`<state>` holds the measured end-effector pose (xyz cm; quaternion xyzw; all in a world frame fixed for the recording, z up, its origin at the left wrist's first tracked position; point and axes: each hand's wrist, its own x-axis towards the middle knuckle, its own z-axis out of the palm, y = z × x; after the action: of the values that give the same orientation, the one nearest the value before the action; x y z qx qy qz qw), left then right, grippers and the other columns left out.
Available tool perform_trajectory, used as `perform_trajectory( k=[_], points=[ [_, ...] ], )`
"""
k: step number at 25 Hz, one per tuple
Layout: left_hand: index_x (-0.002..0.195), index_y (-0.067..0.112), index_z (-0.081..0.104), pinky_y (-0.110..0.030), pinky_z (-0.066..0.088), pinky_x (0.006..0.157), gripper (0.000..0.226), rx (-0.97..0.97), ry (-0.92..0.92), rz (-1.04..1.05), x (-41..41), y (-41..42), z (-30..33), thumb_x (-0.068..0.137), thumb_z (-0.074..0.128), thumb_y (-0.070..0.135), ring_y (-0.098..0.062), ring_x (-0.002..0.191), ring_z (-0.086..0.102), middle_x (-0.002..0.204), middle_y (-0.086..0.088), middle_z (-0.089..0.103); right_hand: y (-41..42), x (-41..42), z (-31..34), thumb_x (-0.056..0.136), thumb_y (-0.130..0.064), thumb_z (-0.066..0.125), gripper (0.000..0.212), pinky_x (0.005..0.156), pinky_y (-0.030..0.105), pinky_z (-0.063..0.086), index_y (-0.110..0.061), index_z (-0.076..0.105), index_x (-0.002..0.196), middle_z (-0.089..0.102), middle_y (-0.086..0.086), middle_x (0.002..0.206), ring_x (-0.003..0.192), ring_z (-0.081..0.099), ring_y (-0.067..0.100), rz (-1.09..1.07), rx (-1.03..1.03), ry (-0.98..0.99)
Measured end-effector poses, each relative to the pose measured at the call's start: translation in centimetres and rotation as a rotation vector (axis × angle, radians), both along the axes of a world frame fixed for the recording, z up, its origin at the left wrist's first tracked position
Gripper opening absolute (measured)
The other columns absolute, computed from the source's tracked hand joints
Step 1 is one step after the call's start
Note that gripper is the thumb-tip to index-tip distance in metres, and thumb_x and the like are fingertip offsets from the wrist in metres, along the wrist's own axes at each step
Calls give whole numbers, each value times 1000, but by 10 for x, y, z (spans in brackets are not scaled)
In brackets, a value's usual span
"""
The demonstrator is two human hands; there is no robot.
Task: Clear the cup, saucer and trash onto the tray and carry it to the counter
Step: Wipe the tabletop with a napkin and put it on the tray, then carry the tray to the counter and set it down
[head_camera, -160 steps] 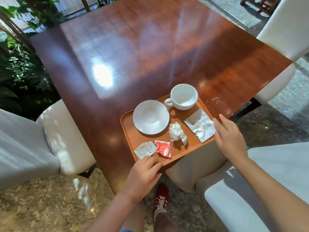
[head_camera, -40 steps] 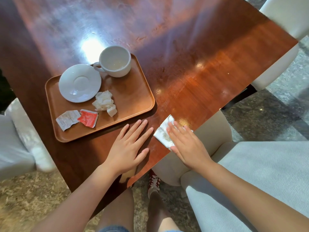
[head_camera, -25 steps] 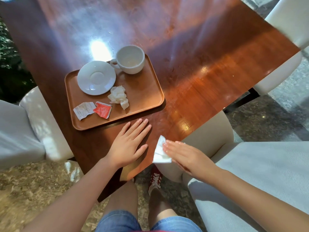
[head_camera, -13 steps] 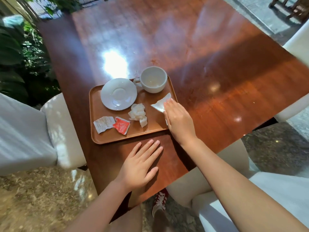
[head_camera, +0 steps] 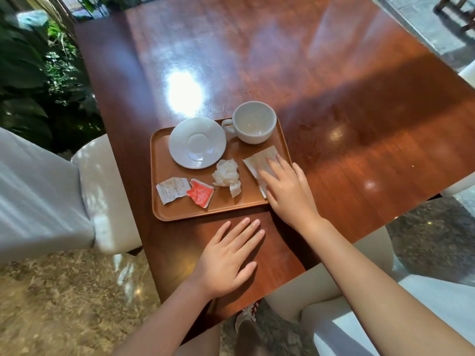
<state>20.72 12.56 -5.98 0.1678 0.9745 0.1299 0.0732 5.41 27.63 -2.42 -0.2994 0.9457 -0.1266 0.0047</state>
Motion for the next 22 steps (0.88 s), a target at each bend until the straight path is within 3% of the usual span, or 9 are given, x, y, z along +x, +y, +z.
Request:
perform_trajectory(
  k=[4,10,15,19,22],
  points=[
    [147,27,23,-39,8,117,62,6,-7,-7,0,0,1,90,41,44,-14,145,11,155,4,23,-2,-6,-2,87,-21,55,39,105,48,31,-16,51,125,52,9,135,129,40,30,46,98,-39],
    [146,25,25,-44,12,118,60,-36,-6,-31,0,2,7,90,38,43,-17,143,15,154,2,25,-15,-9,-3,87,-32,52,44,106,51,26,-19,46,129,50,8,135,125,42,27,-61,155,-10],
    [148,26,20,-44,5,116,60,33,-84,6,-3,3,29,92,32,44,-16,144,1,157,2,14,-14,-1,12,89,-26,52,32,105,53,30,-13,57,117,59,11,126,120,49,29,-72,61,53],
    [135,12,48,-41,35,107,51,195,156,197,-14,-37,61,87,49,30,-24,134,41,142,-10,48,1,-13,31,85,-18,59,29,84,45,45,-8,62,112,64,15,108,98,58,35,-275,-95,50],
    [132,8,51,-47,39,101,51,37,226,403,-36,-93,73,85,47,28,-30,129,46,139,-16,50,13,-29,37,85,-16,58,34,78,45,47,-9,58,118,60,16,111,99,54,36,-288,24,-2]
  ],
)
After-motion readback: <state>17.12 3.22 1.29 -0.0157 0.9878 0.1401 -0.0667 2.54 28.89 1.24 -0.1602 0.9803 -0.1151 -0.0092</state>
